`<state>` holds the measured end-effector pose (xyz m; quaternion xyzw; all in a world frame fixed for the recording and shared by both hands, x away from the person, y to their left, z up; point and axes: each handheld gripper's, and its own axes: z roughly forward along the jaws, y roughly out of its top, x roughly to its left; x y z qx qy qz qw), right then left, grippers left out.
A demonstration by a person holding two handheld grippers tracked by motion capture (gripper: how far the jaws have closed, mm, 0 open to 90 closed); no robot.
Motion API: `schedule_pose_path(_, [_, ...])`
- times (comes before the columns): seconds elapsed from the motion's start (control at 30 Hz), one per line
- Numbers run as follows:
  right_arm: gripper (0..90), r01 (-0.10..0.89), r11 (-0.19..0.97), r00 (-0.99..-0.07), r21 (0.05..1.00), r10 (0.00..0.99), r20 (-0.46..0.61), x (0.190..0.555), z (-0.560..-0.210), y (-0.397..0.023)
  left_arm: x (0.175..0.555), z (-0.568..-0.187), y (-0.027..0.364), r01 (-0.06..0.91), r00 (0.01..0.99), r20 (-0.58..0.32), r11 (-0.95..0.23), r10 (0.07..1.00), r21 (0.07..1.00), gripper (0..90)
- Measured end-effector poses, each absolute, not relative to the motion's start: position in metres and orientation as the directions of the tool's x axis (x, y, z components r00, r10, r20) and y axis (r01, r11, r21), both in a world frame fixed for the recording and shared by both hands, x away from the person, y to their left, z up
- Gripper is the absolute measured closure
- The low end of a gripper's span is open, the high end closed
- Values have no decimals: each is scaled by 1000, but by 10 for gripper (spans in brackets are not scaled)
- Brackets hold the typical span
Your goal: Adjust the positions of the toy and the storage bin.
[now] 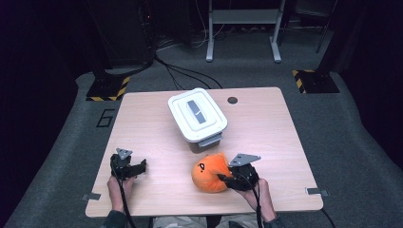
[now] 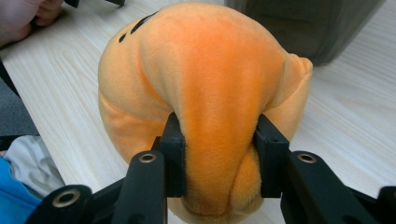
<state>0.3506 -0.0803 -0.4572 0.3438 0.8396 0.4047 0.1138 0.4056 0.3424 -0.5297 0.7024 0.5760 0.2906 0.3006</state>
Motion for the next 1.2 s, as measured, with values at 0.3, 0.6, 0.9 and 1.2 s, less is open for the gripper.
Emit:
schedule_pose_path(0.3, [624, 501, 420, -714, 757, 695, 87, 350, -457, -92, 406, -530, 342, 634, 167, 62, -155, 984, 757, 152])
schedule_pose_path(0.6, [623, 507, 408, -693, 760, 717, 78, 349, -454, -103, 406, -530, 342, 634, 167, 62, -156, 984, 757, 152])
schedule_pose_path(0.9, [623, 514, 382, -661, 768, 747, 72, 348, -451, -119, 405, -529, 342, 636, 168, 63, -157, 984, 756, 152])
schedule_pose_path(1.2, [623, 527, 364, -623, 768, 780, 58, 345, -450, -137, 405, -529, 342, 636, 170, 64, -159, 983, 755, 152])
